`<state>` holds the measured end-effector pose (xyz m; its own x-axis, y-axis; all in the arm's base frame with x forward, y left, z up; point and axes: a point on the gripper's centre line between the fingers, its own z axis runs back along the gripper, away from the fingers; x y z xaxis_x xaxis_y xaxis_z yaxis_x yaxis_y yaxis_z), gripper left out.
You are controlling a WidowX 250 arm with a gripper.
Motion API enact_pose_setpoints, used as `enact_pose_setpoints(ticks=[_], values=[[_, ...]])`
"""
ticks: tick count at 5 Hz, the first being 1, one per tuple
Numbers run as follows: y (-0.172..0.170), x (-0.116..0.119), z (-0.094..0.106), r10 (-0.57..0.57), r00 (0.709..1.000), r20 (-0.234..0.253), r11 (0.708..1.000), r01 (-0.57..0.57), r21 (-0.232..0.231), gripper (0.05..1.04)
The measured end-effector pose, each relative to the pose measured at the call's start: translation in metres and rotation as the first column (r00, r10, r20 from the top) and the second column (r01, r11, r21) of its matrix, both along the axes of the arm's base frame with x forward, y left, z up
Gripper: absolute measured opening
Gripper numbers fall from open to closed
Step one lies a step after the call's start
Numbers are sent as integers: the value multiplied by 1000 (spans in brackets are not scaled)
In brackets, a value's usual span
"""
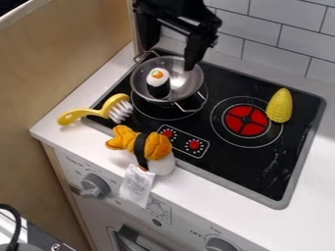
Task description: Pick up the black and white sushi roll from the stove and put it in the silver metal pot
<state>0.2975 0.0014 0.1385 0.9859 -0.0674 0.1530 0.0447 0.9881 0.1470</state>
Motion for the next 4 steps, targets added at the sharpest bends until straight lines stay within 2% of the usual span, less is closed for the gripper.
enact_pose_setpoints(ticks=[2, 4], values=[[-11, -3, 1, 14, 1000, -7, 1000, -14, 3, 997], [-22, -2, 2, 26, 1000, 12, 1000, -26, 3, 997]])
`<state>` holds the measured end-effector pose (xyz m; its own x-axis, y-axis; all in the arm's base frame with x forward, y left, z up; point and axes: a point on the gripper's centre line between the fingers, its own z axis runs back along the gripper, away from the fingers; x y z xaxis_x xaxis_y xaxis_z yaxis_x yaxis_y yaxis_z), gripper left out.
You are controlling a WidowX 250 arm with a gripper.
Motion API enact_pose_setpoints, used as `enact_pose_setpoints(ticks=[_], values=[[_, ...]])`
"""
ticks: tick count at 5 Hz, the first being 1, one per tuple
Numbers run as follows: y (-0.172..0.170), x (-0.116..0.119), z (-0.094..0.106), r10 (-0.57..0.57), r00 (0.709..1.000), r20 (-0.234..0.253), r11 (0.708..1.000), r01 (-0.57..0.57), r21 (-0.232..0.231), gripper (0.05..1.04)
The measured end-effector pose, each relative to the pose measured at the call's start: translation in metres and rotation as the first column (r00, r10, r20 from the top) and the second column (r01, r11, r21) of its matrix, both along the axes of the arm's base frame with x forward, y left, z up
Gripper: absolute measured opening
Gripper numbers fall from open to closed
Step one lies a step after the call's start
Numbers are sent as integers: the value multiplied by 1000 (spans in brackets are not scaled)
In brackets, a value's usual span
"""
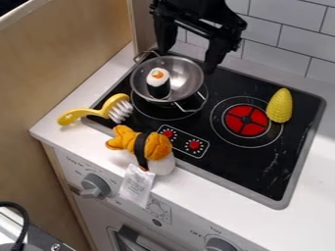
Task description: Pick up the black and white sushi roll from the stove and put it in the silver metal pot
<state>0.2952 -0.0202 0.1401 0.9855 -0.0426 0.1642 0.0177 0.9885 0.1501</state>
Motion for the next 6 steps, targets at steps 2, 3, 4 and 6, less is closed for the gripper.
enact_pose_setpoints(ticks=[2, 3, 4, 6], values=[[-7, 2, 0, 12, 1000, 19, 1000, -12, -17, 997], [-9, 2, 0, 11, 1000, 22, 1000, -11, -26, 997], [-12, 3, -5, -6, 1000, 27, 998, 7, -56, 997], [-11, 4, -6, -25, 999, 34, 996, 28, -86, 997]])
